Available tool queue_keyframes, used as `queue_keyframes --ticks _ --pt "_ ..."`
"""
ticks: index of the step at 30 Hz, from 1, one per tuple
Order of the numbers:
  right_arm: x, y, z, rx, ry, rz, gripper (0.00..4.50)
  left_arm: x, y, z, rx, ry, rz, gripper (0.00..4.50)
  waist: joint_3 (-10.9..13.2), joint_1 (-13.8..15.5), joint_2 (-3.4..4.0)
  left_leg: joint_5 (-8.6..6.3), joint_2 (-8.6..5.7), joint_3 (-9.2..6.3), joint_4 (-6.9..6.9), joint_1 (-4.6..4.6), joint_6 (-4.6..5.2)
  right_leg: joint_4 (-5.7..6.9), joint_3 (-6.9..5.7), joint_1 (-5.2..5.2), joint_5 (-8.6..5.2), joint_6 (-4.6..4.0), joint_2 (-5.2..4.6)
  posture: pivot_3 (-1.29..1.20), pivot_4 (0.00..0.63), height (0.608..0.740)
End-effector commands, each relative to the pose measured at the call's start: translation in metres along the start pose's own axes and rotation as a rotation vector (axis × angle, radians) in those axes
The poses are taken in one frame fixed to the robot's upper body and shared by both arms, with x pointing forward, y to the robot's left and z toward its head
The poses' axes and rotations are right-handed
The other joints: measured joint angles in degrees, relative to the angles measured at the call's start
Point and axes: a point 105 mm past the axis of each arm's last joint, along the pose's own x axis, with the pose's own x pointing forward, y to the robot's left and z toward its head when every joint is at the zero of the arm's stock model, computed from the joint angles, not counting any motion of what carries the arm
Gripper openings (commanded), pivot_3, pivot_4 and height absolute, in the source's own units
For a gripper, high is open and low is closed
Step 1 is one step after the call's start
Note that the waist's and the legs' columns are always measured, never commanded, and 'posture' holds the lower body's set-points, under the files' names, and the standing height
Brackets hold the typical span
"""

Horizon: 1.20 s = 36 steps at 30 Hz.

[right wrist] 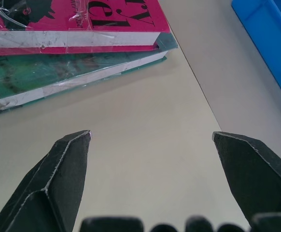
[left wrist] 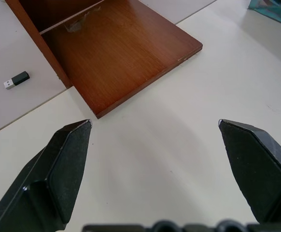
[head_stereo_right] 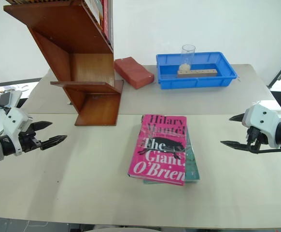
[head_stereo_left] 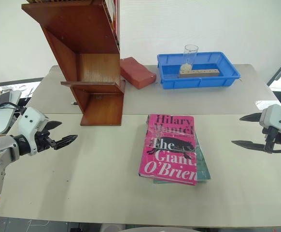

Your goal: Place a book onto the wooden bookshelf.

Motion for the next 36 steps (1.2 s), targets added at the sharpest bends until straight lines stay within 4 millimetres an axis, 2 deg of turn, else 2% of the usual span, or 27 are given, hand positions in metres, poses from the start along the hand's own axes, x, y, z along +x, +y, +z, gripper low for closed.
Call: queue_keyframes --ticks 1,4,11,24,28,29,30,33,34,36 --pt "-0.005 -0.007 0.009 -0.029 -0.015 -0.044 4.46 -0.005 0.0 0.011 0.037 -0.02 -0.006 4.5 0.0 -0.01 0.0 0.0 0.0 0.0 0.0 0.0 0.0 0.0 0.0 0.0 0.0 0.0 0.0 0.0 0.15 0.649" --pt "-0.004 -0.006 0.008 -0.023 -0.023 -0.058 4.46 -0.005 -0.002 0.007 0.033 0.014 -0.036 4.5 0.0 -0.03 -0.01 0.0 0.01 0.0 0.0 0.0 0.0 0.01 0.0 -0.01 0.0 0.0 0.01 0.0 0.15 0.649" --pt "-0.001 -0.006 0.005 -0.014 -0.007 -0.063 4.46 -0.004 -0.006 0.013 -0.044 -0.009 -0.076 4.5 0.0 -0.01 0.02 0.0 0.01 0.02 0.0 0.0 0.0 0.04 0.0 -0.02 -0.01 0.01 0.01 0.0 0.15 0.649" --pt "-0.001 -0.004 0.002 -0.002 0.001 -0.074 4.46 0.0 -0.015 0.014 -0.121 0.01 -0.142 4.5 0.0 0.03 0.01 0.0 0.01 0.04 0.01 0.0 0.0 0.07 0.0 -0.05 0.0 0.01 0.01 0.0 0.15 0.649" --pt "0.003 0.001 0.006 0.007 -0.023 -0.064 4.46 0.014 -0.028 0.032 -0.226 -0.153 -0.197 4.5 -0.02 0.17 0.04 0.0 0.0 0.04 0.03 0.0 0.0 0.07 0.0 0.0 0.0 0.01 0.0 0.0 0.15 0.649" --pt "0.006 0.005 0.009 0.013 -0.038 -0.048 4.46 0.018 -0.041 0.033 -0.317 -0.158 -0.289 4.5 -0.01 0.11 0.03 0.0 0.01 0.04 0.06 0.0 0.0 0.08 -0.01 0.01 0.01 0.01 0.01 0.0 0.15 0.649" --pt "0.008 0.008 0.012 0.014 -0.048 -0.032 3.94 0.02 -0.052 0.036 -0.405 -0.158 -0.376 4.5 -0.02 0.05 0.02 0.0 0.01 0.04 0.06 -0.02 0.0 0.09 0.0 0.0 0.01 0.02 0.01 0.0 0.15 0.649" --pt "0.015 0.018 0.02 0.007 -0.067 -0.011 3.03 0.03 -0.076 0.044 -0.608 -0.168 -0.543 4.5 -0.02 -0.02 0.02 0.01 0.01 0.0 0.08 -0.09 0.01 0.15 -0.02 -0.02 0.0 0.05 0.04 0.0 0.15 0.649" --pt "0.019 0.021 0.021 0.006 -0.071 -0.009 2.6 0.035 -0.083 0.044 -0.669 -0.163 -0.583 4.5 -0.02 -0.01 0.01 0.01 0.0 -0.02 0.08 -0.08 0.01 0.14 -0.03 0.03 0.0 0.09 0.05 0.0 0.15 0.649" --pt "0.026 0.025 0.022 0.003 -0.075 -0.003 1.96 0.049 -0.1 0.037 -0.773 -0.083 -0.636 4.5 -0.03 -0.01 -0.01 0.01 0.0 -0.04 0.09 0.01 0.01 0.11 -0.04 0.14 -0.03 0.16 0.05 0.0 0.15 0.649"
